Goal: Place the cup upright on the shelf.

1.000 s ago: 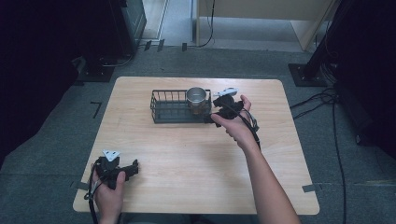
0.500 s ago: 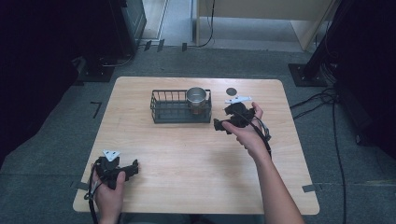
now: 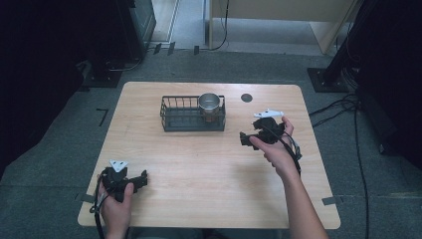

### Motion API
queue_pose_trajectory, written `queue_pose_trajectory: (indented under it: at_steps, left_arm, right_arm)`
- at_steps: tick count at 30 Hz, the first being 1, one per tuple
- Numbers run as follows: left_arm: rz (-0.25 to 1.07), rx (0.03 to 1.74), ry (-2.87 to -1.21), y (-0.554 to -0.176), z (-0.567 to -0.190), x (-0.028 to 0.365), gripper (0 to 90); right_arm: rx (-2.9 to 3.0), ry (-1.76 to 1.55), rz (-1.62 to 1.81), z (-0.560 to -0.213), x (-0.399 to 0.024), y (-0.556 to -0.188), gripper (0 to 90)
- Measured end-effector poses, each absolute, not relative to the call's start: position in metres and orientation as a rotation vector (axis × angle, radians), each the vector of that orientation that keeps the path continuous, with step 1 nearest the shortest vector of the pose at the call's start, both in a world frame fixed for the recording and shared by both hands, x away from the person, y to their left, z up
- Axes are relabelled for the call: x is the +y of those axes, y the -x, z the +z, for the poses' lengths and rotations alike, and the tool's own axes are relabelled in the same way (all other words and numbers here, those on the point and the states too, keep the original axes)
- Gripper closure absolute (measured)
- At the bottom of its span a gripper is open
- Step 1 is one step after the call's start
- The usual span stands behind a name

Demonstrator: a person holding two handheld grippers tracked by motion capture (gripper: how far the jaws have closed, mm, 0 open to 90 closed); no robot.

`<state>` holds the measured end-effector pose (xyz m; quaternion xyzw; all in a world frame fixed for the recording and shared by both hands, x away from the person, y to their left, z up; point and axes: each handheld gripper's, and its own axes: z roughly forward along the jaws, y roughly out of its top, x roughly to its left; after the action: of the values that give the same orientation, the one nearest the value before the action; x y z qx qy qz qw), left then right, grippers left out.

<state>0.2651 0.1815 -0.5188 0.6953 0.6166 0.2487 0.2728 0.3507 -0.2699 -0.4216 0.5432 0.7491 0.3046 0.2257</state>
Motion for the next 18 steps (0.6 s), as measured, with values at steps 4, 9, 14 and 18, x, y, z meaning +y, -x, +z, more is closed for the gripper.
queue_pose_trajectory:
  at_steps: [4,9,14,18]
  left_arm:
    - [0.669,1.659,-1.871,-0.265,-0.519,0.181,0.0]
    - [0.670,1.659,-1.870,-0.265,-0.519,0.181,0.0]
    - [0.670,1.659,-1.870,-0.265,-0.519,0.181,0.0]
    - [0.670,1.659,-1.870,-0.265,-0.519,0.181,0.0]
  right_arm:
    - [2.053,-1.519,0.832,-0.426,-0.280,-0.346,0.0]
    - [2.038,-1.540,0.820,-0.432,-0.292,-0.339,0.0]
    - [2.018,-1.568,0.809,-0.438,-0.305,-0.334,0.0]
    - [2.007,-1.586,0.793,-0.443,-0.316,-0.329,0.0]
